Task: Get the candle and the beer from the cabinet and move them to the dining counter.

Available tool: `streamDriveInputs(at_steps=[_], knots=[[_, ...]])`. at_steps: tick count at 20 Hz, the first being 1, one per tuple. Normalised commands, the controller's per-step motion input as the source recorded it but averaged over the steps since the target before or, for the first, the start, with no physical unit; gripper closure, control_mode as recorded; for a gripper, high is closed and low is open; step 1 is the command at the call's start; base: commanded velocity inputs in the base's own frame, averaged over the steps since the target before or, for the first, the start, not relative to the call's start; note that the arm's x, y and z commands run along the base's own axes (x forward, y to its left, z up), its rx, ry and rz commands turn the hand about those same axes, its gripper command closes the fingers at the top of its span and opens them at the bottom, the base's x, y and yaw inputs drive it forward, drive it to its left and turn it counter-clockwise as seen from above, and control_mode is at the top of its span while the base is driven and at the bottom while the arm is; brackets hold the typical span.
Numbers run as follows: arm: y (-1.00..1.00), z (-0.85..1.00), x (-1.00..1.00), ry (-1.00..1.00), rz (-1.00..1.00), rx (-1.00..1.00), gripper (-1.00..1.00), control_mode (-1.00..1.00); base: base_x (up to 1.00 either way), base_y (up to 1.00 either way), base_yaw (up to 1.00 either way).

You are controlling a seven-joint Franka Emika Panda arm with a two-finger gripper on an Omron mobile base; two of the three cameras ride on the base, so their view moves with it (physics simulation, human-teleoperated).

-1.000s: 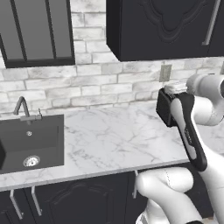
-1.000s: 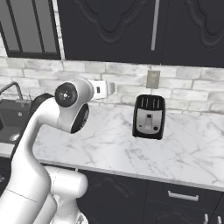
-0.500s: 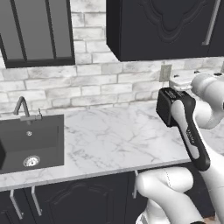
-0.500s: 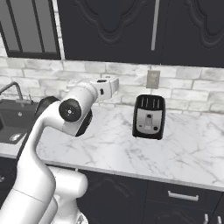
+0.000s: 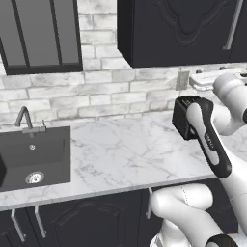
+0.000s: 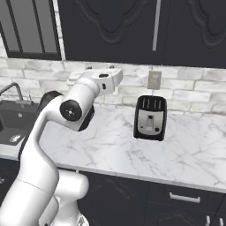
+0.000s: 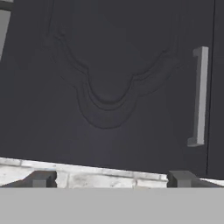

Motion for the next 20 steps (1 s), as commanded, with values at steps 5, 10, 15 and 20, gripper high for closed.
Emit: streamDriveInputs(at_steps=[5, 10, 15, 20], knots=[[-0.36, 0.43, -0.04, -0.03, 0.0, 0.0, -1.0, -1.0, 0.0, 0.0, 0.0], [-0.27, 0.17, 0.0, 0.0, 0.0, 0.0, -1.0, -1.0, 0.0, 0.0, 0.0], [-0.3, 0.11, 0.0, 0.0, 0.0, 0.0, -1.0, -1.0, 0.0, 0.0, 0.0], [-0.36, 0.03, 0.08, 0.0, 0.0, 0.02, -1.0, -1.0, 0.0, 0.0, 0.0]])
